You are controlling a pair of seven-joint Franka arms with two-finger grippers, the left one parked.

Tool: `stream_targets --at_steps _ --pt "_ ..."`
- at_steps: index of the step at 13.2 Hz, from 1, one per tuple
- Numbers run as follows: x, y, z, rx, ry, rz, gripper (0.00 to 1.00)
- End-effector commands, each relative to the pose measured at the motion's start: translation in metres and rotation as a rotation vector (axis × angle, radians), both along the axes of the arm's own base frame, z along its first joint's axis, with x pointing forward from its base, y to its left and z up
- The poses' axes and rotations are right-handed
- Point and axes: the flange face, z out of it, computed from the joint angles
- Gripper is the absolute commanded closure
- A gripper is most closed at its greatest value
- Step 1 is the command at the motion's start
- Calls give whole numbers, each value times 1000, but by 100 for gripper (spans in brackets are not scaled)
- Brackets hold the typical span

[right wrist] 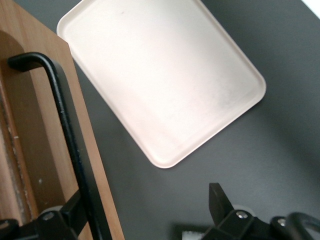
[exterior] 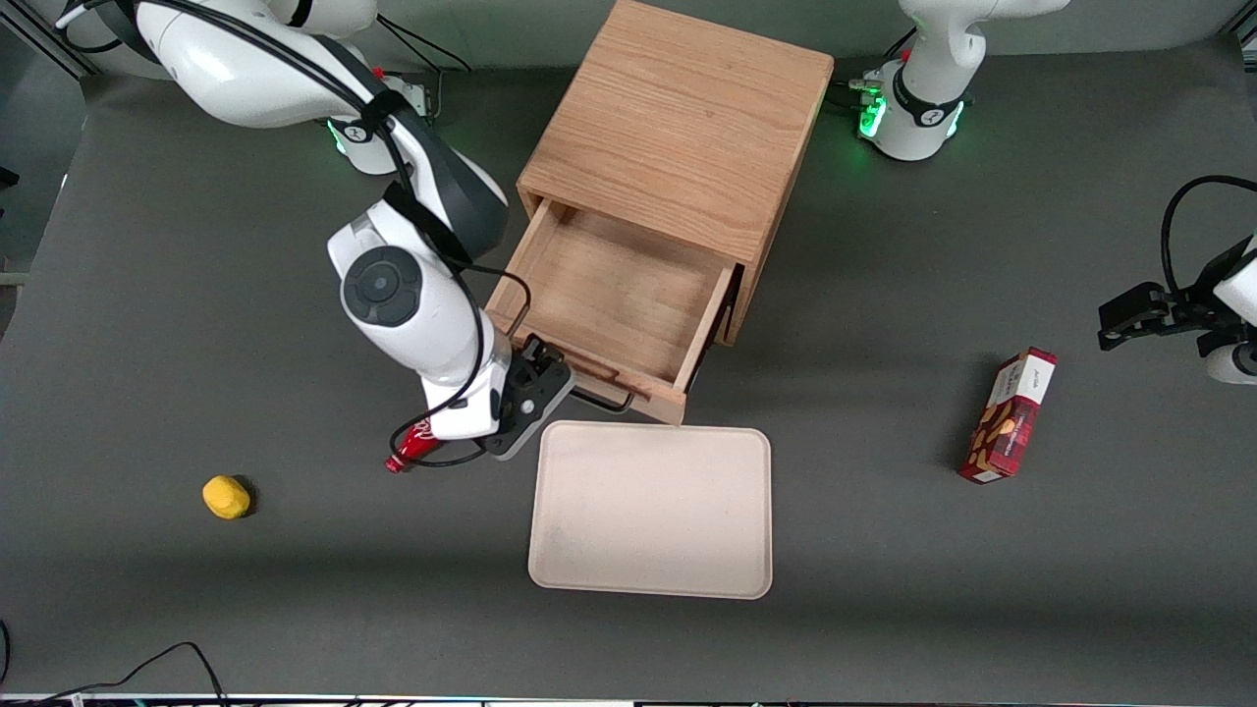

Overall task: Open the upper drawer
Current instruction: 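Pull the upper drawer outward from the cabinet with the right gripper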

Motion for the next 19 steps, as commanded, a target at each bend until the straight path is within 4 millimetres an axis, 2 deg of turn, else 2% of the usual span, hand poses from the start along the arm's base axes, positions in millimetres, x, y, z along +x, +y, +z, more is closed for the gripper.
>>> stream_targets --at_steps 1,3,7,13,14,16,19 --pt "27 -26 -5 35 -23 -17 0" --pt "40 -40 -3 80 -12 -49 0" --pt "45 -43 3 132 2 -85 0" --pt "46 -39 38 277 41 -142 0" --pt "45 -45 48 273 44 -146 0" --pt "40 -74 100 276 2 -197 0" --pt "16 -134 155 218 53 -430 0"
